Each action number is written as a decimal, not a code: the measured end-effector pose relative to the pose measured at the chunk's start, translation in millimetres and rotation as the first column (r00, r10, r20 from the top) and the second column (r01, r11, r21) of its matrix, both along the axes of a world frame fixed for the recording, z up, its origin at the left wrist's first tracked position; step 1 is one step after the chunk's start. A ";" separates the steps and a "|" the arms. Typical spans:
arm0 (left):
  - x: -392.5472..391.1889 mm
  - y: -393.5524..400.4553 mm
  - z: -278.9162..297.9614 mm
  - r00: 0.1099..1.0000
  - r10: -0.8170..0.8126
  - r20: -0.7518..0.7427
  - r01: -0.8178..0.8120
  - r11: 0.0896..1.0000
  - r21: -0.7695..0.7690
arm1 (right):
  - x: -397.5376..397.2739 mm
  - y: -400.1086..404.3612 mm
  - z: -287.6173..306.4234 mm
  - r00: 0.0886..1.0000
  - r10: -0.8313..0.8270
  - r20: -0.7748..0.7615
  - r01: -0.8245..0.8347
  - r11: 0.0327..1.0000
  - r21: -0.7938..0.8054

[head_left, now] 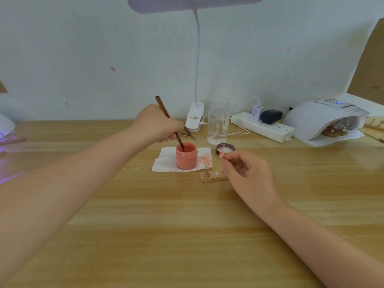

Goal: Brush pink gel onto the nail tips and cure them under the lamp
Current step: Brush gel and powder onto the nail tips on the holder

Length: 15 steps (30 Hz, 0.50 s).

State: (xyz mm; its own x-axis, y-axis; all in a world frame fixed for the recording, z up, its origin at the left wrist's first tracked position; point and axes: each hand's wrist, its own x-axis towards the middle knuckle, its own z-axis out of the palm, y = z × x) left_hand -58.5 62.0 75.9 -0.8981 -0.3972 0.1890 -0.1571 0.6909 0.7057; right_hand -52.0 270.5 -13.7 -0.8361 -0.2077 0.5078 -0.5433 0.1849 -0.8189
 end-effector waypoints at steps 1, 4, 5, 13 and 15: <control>-1.3 1.1 -1.5 1.000 -0.009 0.010 0.009 1.000 -0.004 | -0.1 0.0 0.1 1.000 -0.001 -0.002 0.001 1.000 -0.003; -4.4 4.4 -5.4 0.999 -0.028 0.042 0.029 0.999 -0.024 | -0.7 -0.8 -0.6 1.000 -0.007 -0.006 0.007 1.000 -0.003; -4.6 4.9 -6.7 0.998 -0.031 0.061 0.032 0.999 -0.023 | -0.9 -0.9 -1.0 1.000 -0.008 -0.007 0.008 1.000 -0.009; -3.5 -2.4 -12.6 0.999 -0.006 0.050 0.001 0.994 0.111 | -1.7 -1.1 -2.2 1.000 -0.005 -0.008 0.005 1.000 -0.019; -2.1 -10.1 -10.7 1.000 0.030 0.007 -0.030 0.971 0.238 | -2.2 -1.4 -2.4 1.000 -0.010 -0.009 0.009 1.000 -0.011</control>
State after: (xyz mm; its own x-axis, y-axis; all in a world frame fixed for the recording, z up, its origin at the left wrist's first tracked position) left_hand -60.7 51.9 65.2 -0.8855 -0.4572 0.0830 -0.1778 0.4983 0.8485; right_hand -54.2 269.0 -16.1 -0.8335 -0.1943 0.5172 -0.5487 0.1813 -0.8161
